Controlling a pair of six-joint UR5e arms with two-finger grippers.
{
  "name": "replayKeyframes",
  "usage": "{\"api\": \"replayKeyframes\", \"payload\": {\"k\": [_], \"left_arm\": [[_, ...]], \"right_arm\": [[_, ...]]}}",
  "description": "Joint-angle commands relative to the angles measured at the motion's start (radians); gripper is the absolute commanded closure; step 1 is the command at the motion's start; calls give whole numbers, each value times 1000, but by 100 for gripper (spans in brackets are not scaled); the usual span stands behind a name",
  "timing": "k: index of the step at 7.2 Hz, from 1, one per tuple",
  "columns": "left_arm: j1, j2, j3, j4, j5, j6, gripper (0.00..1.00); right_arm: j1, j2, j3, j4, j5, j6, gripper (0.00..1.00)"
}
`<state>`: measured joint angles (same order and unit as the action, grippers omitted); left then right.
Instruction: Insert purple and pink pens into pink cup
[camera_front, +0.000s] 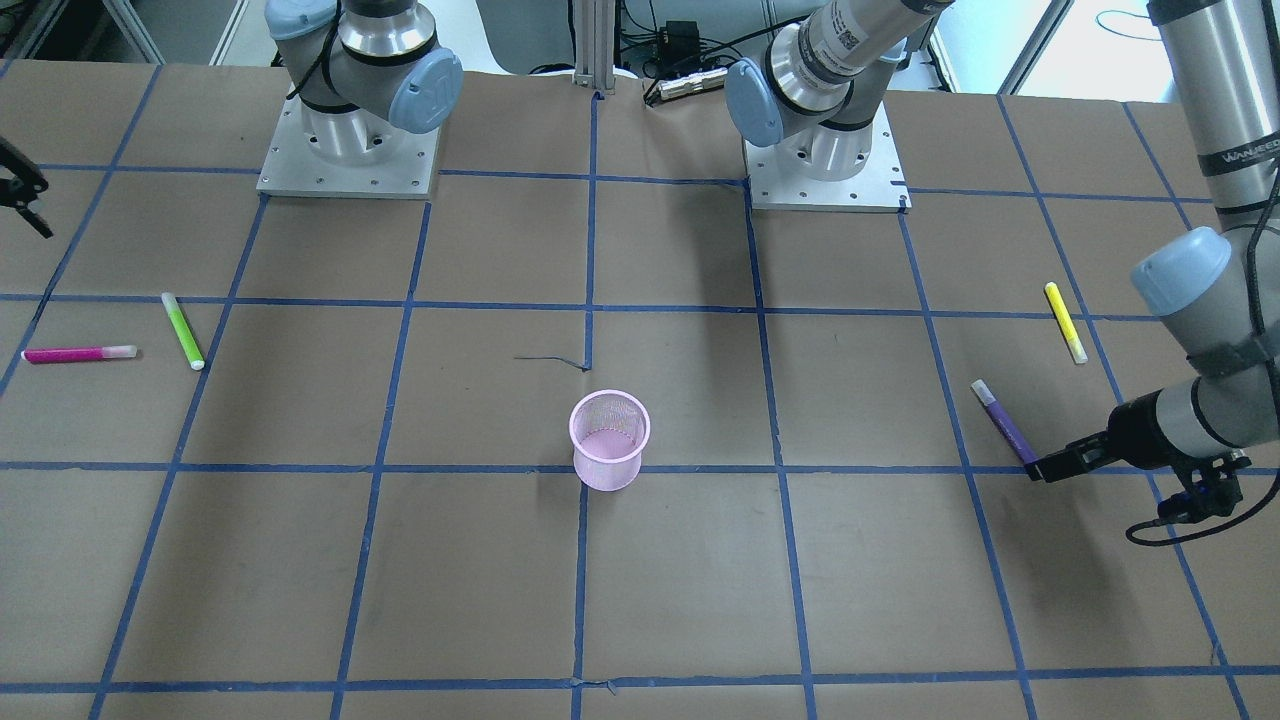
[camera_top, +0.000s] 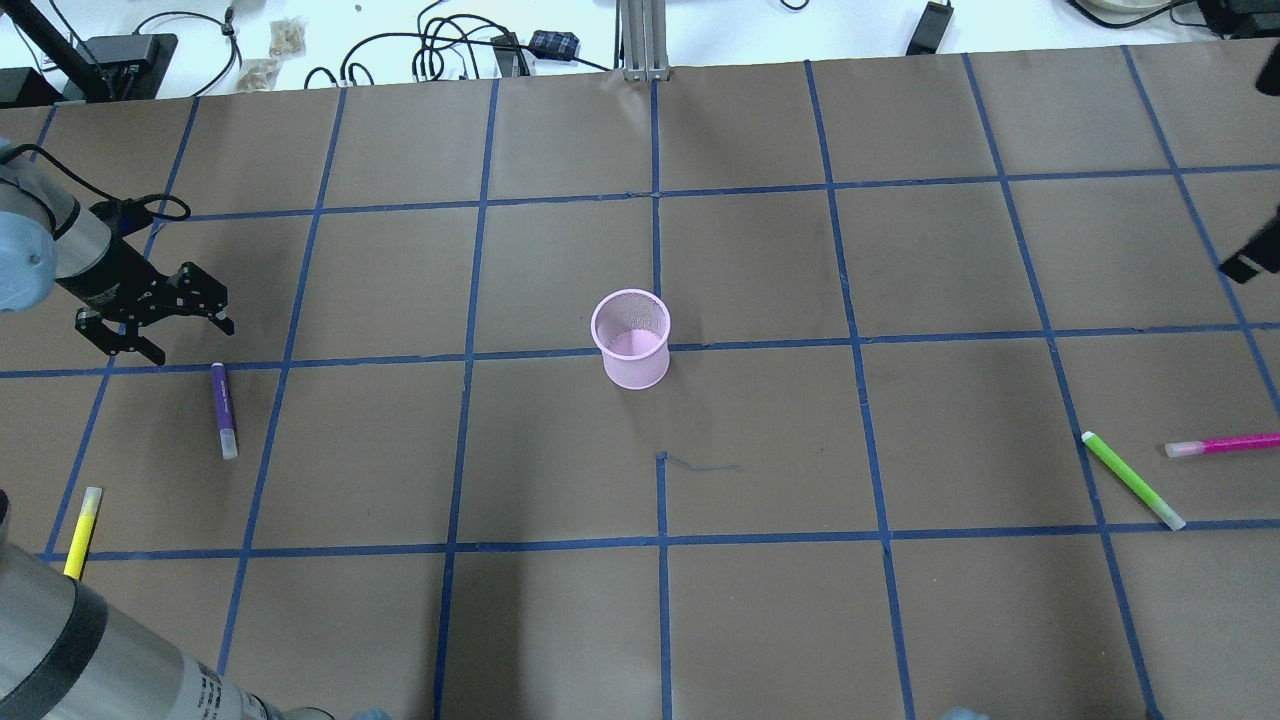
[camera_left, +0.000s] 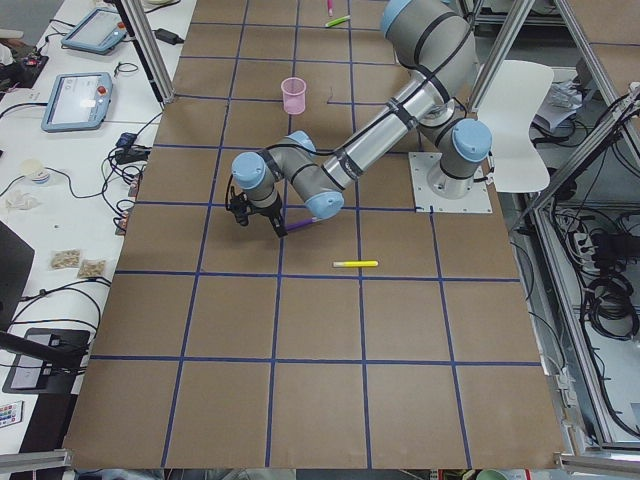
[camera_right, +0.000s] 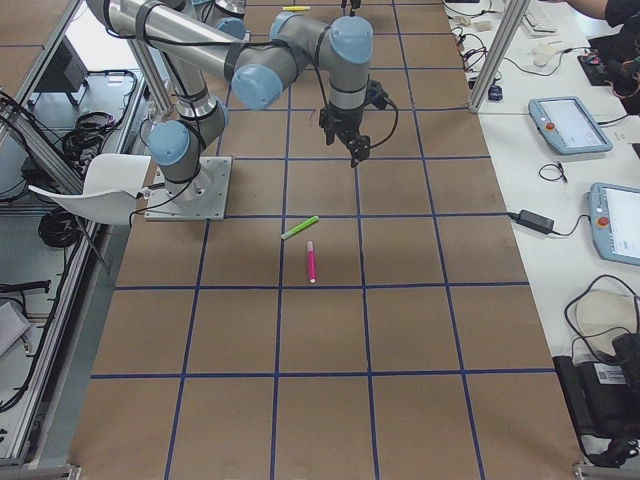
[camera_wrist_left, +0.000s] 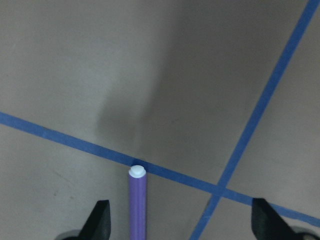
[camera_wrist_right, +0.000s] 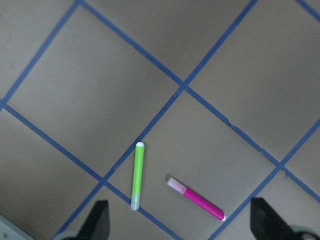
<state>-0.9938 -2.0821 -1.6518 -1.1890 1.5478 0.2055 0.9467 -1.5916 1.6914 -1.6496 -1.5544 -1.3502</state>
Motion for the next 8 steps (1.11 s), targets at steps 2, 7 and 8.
{"api": "replayKeyframes", "payload": {"k": [2,7,8], "left_arm": [[0,-19,-11,-20,20,5,22],[-3,-44,-22,-21,14,2,48],[-3,-45,-22,-21,14,9,55]], "right_arm": [[-276,157,91,-161,114,-659,0],[-417,389,77,-177,264,-1153,12],[-446,404,88,-171,352,-1162,15]]}}
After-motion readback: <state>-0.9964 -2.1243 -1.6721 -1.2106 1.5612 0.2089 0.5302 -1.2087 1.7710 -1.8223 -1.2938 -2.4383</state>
